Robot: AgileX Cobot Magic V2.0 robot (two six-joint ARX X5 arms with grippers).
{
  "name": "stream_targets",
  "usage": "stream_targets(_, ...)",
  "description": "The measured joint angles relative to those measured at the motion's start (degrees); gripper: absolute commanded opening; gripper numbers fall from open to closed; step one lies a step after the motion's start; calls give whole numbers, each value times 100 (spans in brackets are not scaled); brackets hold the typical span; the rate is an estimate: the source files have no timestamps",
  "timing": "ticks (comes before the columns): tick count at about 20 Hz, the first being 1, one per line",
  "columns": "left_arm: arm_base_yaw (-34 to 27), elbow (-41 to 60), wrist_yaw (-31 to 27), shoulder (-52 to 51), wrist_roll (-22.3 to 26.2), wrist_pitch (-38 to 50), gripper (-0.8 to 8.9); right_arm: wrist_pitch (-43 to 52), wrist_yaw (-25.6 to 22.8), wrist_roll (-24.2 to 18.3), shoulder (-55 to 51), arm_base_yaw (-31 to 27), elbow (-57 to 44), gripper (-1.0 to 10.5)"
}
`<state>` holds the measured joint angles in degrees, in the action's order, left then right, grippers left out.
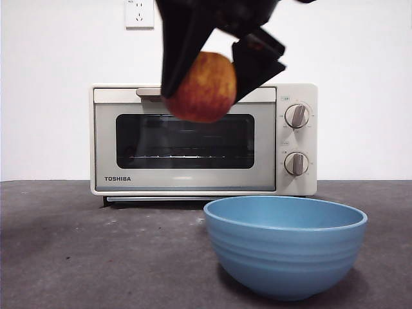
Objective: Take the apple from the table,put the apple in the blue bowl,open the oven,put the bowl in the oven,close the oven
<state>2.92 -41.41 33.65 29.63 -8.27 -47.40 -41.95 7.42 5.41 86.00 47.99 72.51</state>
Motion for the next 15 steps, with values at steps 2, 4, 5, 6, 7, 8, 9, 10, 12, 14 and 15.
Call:
stream_targets(2,0,0,2,0,2,0,7,74,-17,2,-225,0,-490,336)
stream_targets(4,0,0,2,0,2,0,7,293,-17,4,-380,0,-1110,336)
stream_targets(5,0,0,2,0,2,2,7,431,-17,24,-417,0,-1399,336)
stream_targets(6,0,0,2,0,2,0,7,514,-17,46,-428,0,-1578,336)
stream_targets(7,0,0,2,0,2,0,7,638,-17,55,-442,0,-1764,336)
stream_targets(8,0,0,0,0,2,0,7,743,-17,63,-446,2,-1919,336)
stream_targets(9,0,0,2,0,2,0,7,901,-17,68,-448,0,-2087,336)
stream_targets(10,0,0,2,0,2,0,7,994,-20,72,-448,0,-2203,336)
stream_targets(12,0,0,2,0,2,0,7,1128,-17,85,-448,0,-2378,336)
stream_targets(14,0,0,2,0,2,2,7,1158,-17,87,-450,0,-2465,364)
stream_targets(15,0,0,2,0,2,2,7,1158,-17,90,-450,0,-2500,392)
